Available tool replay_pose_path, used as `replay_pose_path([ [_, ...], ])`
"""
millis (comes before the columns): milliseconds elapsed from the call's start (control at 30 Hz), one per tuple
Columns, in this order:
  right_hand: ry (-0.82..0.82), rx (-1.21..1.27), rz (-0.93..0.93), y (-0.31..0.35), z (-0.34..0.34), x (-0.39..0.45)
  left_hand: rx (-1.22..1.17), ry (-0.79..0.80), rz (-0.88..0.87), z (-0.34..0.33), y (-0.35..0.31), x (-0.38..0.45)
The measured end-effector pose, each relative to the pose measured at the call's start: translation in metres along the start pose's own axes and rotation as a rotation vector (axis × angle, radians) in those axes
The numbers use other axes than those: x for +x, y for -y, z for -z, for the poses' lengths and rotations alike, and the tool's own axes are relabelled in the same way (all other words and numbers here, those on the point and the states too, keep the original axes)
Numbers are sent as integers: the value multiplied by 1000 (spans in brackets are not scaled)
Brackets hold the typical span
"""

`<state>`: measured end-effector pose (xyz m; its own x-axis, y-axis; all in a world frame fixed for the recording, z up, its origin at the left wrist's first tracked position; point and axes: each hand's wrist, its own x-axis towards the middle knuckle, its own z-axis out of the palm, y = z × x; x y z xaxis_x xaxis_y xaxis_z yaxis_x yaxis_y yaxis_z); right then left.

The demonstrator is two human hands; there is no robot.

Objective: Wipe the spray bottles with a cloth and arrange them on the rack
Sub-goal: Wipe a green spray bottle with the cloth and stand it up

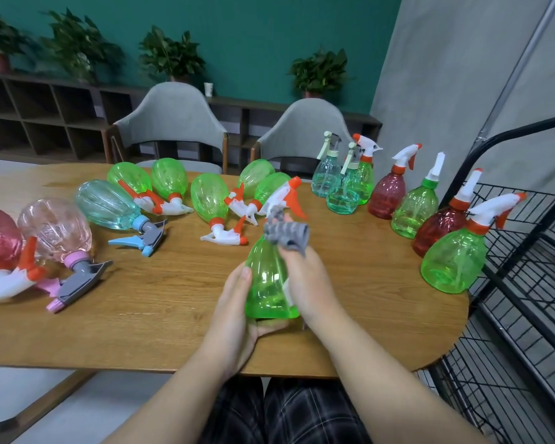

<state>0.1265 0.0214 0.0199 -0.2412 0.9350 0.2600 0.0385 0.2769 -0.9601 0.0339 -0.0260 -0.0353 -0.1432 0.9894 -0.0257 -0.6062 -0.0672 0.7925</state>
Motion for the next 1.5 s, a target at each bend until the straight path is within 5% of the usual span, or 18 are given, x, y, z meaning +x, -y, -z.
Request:
replay_pose_path([
  [100, 81, -204, 180, -6, -2, -9, 3, -13, 49, 0, 0, 2],
  [567, 191, -71, 446, -24, 16, -37, -124, 17, 119, 2, -5, -1],
  [667, 137, 116, 307, -20, 20, -41, -102, -26, 79, 3, -1, 2],
  [833, -340, 833, -330, -2, 31, -21, -98, 0, 86, 5, -2, 2],
  [1033, -237, 478, -328, 8, 20, -3, -59, 41, 99, 2, -3, -2],
  [1233, 47, -72, 49, 3, 7, -6, 31, 39, 49, 1, -2, 0],
  [1500, 111, -195, 269, -12, 8, -17, -4, 5, 94, -1, 1, 2],
])
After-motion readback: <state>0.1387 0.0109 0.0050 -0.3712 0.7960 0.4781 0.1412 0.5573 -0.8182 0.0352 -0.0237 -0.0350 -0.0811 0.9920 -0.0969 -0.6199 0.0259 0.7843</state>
